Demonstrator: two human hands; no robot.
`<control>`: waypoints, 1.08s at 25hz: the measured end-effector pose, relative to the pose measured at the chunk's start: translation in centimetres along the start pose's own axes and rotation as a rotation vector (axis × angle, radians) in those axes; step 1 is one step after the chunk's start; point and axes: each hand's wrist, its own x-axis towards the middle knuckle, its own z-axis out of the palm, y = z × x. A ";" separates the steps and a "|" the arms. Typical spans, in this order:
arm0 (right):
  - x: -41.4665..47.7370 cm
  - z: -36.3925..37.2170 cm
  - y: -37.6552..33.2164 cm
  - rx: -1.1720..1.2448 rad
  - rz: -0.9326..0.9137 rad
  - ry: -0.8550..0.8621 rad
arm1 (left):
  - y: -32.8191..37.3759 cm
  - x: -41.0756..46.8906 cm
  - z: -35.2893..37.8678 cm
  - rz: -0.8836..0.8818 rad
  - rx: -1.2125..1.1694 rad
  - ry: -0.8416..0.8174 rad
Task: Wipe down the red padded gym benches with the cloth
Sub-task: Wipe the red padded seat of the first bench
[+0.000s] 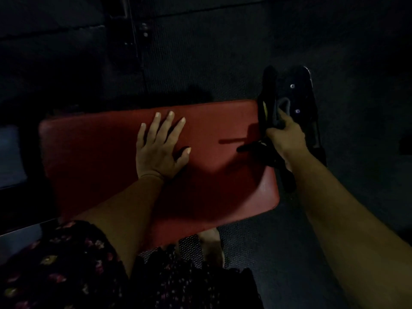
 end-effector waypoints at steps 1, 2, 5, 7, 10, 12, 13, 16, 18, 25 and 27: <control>-0.2 0.1 -0.1 0.015 0.028 0.007 | 0.0 0.0 0.0 -0.006 0.007 0.000; -1.1 0.2 0.0 -0.046 -0.004 0.004 | -0.1 -0.1 0.0 -0.012 0.012 -0.002; -4.0 0.2 2.0 -0.241 -0.100 -0.039 | -0.1 -0.1 0.2 -0.017 -0.013 -0.005; -4.2 -0.1 2.7 -0.233 -0.076 -0.040 | 0.1 -0.1 0.1 -0.024 -0.016 0.013; -3.0 0.5 1.6 -0.278 -0.013 0.014 | 0.0 0.0 0.1 -0.021 -0.022 0.020; -4.4 1.0 1.8 -0.331 -0.041 0.036 | 0.1 -0.1 0.1 -0.022 -0.021 0.024; -5.6 1.1 2.5 -0.357 -0.059 0.044 | 0.1 -0.1 0.1 -0.027 -0.027 0.024; -6.3 0.0 4.2 -0.291 0.020 0.026 | 0.2 0.0 0.0 -0.029 -0.034 0.018; -4.3 -0.5 4.1 -0.194 0.101 0.018 | 0.2 0.1 0.0 -0.024 -0.046 0.005; -7.2 -1.8 8.0 -0.370 0.061 -0.102 | 0.2 -0.1 -0.3 -0.030 -0.085 -0.011; -6.8 -2.0 8.2 -0.373 0.107 -0.084 | 0.1 0.0 -0.3 -0.024 -0.086 -0.018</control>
